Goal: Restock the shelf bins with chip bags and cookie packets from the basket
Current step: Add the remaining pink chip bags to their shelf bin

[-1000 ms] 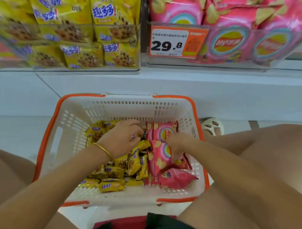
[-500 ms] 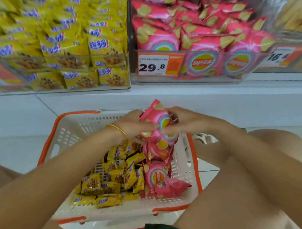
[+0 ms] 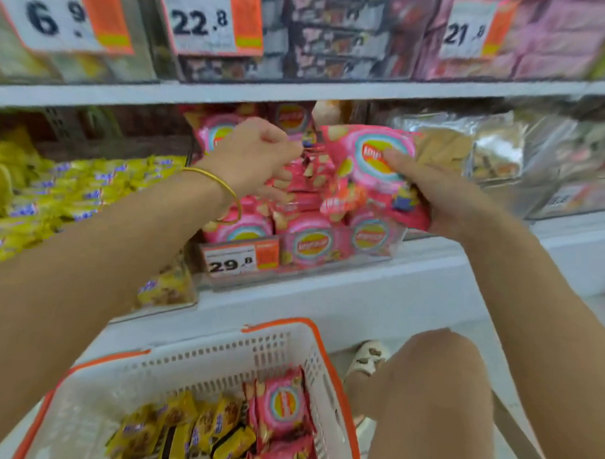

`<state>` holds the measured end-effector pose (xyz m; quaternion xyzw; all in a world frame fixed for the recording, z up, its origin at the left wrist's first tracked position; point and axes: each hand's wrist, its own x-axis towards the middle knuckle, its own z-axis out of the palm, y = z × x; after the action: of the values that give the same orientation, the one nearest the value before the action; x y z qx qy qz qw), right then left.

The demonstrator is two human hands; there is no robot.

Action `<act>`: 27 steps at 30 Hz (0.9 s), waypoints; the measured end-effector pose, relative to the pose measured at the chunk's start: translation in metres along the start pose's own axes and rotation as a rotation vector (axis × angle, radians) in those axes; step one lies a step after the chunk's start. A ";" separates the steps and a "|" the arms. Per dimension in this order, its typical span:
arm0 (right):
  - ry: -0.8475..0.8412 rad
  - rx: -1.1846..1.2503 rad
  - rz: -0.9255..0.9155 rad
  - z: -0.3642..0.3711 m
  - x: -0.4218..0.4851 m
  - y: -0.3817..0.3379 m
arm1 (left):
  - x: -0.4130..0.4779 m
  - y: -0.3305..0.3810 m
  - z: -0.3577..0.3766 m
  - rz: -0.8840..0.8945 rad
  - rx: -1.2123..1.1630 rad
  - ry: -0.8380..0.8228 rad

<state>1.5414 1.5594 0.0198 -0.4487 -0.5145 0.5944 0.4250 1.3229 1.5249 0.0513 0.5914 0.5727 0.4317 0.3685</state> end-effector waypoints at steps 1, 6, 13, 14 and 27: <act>0.057 0.041 0.014 -0.001 0.013 -0.005 | 0.011 -0.002 0.002 0.036 0.077 0.037; 0.349 -0.199 -0.070 0.005 0.076 -0.016 | 0.060 -0.012 0.014 0.320 0.718 0.068; 0.620 -0.527 -0.186 0.021 0.138 -0.013 | 0.139 -0.033 0.029 0.368 1.459 0.015; 0.616 -0.511 -0.178 0.022 0.145 -0.009 | 0.149 -0.035 0.031 0.372 1.509 0.006; 0.692 -0.414 -0.322 0.022 0.179 0.006 | 0.191 -0.047 0.035 0.498 1.673 -0.043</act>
<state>1.4779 1.7266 -0.0023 -0.6114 -0.5133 0.2193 0.5608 1.3331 1.7204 0.0124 0.7837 0.5490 -0.0737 -0.2811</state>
